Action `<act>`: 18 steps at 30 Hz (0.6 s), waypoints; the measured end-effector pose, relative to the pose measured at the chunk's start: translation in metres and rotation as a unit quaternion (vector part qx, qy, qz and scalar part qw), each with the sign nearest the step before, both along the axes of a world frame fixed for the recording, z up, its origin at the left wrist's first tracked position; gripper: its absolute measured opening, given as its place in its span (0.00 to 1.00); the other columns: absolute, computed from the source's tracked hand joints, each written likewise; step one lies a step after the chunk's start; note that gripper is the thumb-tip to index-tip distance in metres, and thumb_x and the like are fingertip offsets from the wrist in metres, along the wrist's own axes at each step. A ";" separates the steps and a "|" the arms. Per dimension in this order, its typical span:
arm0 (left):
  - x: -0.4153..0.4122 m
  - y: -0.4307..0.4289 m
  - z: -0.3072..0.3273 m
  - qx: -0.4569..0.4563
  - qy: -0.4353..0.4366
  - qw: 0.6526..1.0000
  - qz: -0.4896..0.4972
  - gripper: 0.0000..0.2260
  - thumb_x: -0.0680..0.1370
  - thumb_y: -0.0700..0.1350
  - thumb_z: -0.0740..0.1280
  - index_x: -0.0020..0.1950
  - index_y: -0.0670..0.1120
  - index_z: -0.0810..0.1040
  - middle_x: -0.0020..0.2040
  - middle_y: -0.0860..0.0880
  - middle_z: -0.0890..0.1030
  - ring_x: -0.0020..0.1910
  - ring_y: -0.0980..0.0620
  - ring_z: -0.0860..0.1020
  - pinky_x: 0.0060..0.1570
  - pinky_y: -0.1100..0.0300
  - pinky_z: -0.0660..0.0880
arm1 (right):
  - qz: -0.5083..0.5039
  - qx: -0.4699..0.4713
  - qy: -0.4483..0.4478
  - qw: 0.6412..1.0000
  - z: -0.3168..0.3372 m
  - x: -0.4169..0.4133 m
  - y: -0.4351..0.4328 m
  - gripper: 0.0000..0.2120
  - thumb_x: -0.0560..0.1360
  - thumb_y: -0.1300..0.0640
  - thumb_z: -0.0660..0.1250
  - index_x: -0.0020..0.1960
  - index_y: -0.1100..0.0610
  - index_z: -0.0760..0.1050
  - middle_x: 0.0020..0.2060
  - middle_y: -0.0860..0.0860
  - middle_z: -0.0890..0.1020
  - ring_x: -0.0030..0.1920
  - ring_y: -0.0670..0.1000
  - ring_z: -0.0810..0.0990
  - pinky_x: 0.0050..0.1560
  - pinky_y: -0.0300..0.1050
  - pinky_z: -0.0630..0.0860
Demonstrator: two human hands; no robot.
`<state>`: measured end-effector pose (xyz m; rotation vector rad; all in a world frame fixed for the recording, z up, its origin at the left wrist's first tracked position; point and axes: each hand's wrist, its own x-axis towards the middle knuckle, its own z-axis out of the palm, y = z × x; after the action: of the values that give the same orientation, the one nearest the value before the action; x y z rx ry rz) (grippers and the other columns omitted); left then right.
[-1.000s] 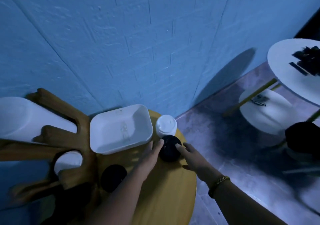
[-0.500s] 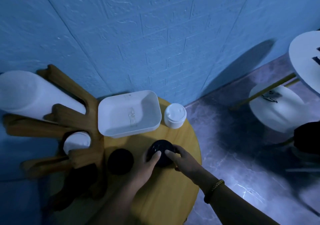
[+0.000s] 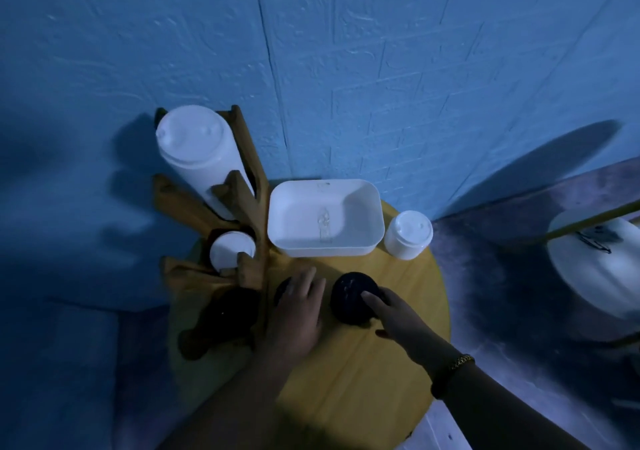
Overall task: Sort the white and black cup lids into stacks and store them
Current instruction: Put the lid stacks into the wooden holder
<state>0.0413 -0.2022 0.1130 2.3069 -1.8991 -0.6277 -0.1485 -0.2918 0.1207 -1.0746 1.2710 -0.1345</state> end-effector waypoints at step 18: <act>0.011 -0.004 -0.018 0.179 -0.025 0.983 -0.026 0.39 0.78 0.54 0.71 0.82 0.50 0.52 0.80 0.43 0.54 0.73 0.39 0.65 0.64 0.48 0.72 | 0.009 -0.028 0.020 0.999 0.001 -0.008 0.010 0.15 0.81 0.42 0.62 0.64 0.46 0.69 0.59 0.47 0.77 0.58 0.45 0.76 0.52 0.47 0.76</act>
<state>0.0520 -0.2057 0.0954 2.5038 -2.0161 -1.0012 -0.1566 -0.2817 0.1215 -1.1423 1.2999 -0.1354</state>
